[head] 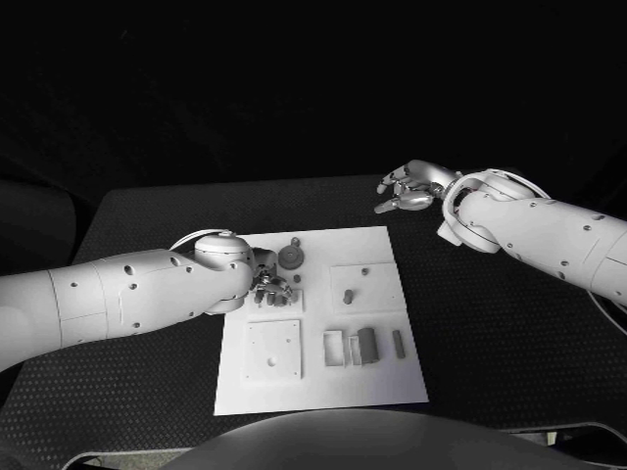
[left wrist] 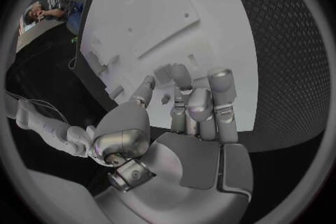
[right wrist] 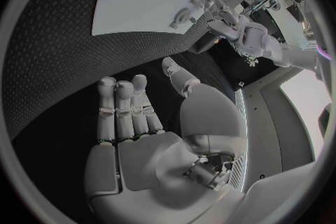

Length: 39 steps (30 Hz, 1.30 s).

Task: Assemble the parts on the task board

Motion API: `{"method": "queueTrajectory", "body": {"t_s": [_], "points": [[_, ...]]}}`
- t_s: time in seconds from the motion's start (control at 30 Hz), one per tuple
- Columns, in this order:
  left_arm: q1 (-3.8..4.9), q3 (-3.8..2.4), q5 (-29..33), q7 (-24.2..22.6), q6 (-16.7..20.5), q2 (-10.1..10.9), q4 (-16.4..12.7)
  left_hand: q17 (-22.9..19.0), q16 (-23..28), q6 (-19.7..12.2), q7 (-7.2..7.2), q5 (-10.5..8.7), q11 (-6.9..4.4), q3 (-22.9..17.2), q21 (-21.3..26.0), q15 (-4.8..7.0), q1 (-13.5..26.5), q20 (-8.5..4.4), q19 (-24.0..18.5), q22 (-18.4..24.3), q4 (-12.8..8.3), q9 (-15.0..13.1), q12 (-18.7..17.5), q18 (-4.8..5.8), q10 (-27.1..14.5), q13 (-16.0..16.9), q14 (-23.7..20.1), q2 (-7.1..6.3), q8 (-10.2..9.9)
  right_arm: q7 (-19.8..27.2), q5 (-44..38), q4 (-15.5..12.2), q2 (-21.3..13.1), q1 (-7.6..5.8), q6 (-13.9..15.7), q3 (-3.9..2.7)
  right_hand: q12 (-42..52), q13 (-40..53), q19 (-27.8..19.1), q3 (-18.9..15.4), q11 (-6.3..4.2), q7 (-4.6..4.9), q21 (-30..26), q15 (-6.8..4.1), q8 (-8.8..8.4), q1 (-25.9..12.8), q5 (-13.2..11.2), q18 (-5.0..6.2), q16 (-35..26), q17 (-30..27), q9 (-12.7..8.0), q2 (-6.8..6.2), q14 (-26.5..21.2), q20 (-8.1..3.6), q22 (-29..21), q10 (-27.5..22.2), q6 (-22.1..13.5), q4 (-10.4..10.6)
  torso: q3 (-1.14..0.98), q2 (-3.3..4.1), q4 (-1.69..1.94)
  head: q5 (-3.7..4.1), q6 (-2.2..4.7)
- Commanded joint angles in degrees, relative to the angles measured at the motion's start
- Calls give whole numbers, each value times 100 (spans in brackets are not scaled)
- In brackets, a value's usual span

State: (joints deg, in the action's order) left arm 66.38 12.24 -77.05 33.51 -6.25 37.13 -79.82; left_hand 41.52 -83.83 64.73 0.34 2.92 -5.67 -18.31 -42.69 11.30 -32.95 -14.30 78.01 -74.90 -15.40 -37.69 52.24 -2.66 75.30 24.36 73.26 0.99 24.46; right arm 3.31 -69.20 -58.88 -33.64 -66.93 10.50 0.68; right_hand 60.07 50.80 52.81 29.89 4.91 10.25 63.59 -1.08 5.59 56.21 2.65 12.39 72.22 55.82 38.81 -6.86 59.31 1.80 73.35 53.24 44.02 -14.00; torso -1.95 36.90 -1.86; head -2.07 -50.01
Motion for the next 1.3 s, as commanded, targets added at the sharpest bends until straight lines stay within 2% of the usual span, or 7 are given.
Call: {"method": "queueTrajectory", "body": {"t_s": [0.03, 0.4, 0.43, 0.5, 0.6, 1.17, 1.3], "points": [[2, 2, 47, -96, 51, -24, 13, 8, 16, 4, 27, -5, 0, 6, -35, 55, -1, 2, 14, -103, -60, 9, -36, -370, 43, 9, -22, 81, 26, 11, -44, -8, 6, 1, -65, -2, 38, -7, -20, -17, -10, 108, -10, -30, 29, -35, 11, 261, 11, -8, -10, -17, -7, -31, -8, -27, -81, 14, -4, -2, -4, 9, 1], [1, 42, 192, -186, 23, -32, 28, 11, 43, -30, 41, -2, 12, 29, -44, 44, -337, -3, 1, -105, -128, 49, -45, -359, 17, 39, -17, 253, 36, 6, -45, -8, 6, 1, -78, -2, 40, -10, -20, -17, -9, 108, -10, -29, 30, -36, 11, 261, 12, -8, -10, -15, -7, -30, -8, -28, -81, 16, -4, -3, -4, 19, 1], [1, 43, 192, -197, 3, -31, 25, 11, 48, -35, 43, -11, 14, -17, -43, 43, -445, -5, 3, -101, -112, 55, -45, -358, 14, 45, -14, 235, 39, 4, -45, -8, 5, 1, -79, -2, 41, -10, -20, -17, -9, 108, -10, -29, 30, -36, 11, 261, 12, -8, -10, -16, -7, -30, -8, -28, -81, 16, -3, -3, -4, 21, 1], [1, 46, 195, -209, -12, -23, 15, 6, 68, -40, 53, -17, 23, -375, -31, 31, -653, 5, 28, -80, 20, 67, -53, -342, 12, 56, -3, 21, 50, 3, -45, -4, 5, 1, -80, -2, 41, -10, -20, -17, -9, 108, -10, -29, 30, -37, 11, 261, 12, -8, -10, -16, -7, -30, -7, -28, -81, 16, -4, -3, -3, 24, 1], [2, 47, 208, -230, -3, -9, 8, 5, 78, -56, 64, -15, 34, -529, -32, 22, -769, 10, 39, -79, -7, 74, -57, -330, 4, 68, 3, -67, 55, 2, -47, -4, 5, 1, -80, -2, 41, -10, -20, -17, -9, 108, -10, -29, 30, -37, 11, 261, 12, -8, -10, -15, -7, -30, -7, -28, -81, 17, -2, -2, 0, 26, 1], [1, 46, 320, -236, 119, 171, -48, 5, 95, -75, 77, -16, 48, -702, -33, 9, -979, 13, 52, -82, -93, 81, -59, -312, -5, 94, 14, -114, 78, -8, -53, -4, -8, 1, -102, -2, 44, -14, -20, -19, -9, 108, -10, -29, 31, -44, 11, 261, 13, -9, -11, -15, -8, -29, -7, -29, -82, 23, 1, -2, 5, 33, 1], [1, 46, 328, -224, 91, 177, -42, 8, 96, -73, 79, -16, 50, -672, -32, 5, -918, 17, 56, -81, -60, 82, -59, -304, -3, 101, 17, -211, 87, -8, -53, -5, -6, 1, -102, -2, 45, -14, -20, -20, -9, 108, -10, -29, 31, -46, 11, 261, 13, -9, -11, -14, -8, -29, -7, -29, -82, 24, -1, -3, 4, 27, 1]]}}
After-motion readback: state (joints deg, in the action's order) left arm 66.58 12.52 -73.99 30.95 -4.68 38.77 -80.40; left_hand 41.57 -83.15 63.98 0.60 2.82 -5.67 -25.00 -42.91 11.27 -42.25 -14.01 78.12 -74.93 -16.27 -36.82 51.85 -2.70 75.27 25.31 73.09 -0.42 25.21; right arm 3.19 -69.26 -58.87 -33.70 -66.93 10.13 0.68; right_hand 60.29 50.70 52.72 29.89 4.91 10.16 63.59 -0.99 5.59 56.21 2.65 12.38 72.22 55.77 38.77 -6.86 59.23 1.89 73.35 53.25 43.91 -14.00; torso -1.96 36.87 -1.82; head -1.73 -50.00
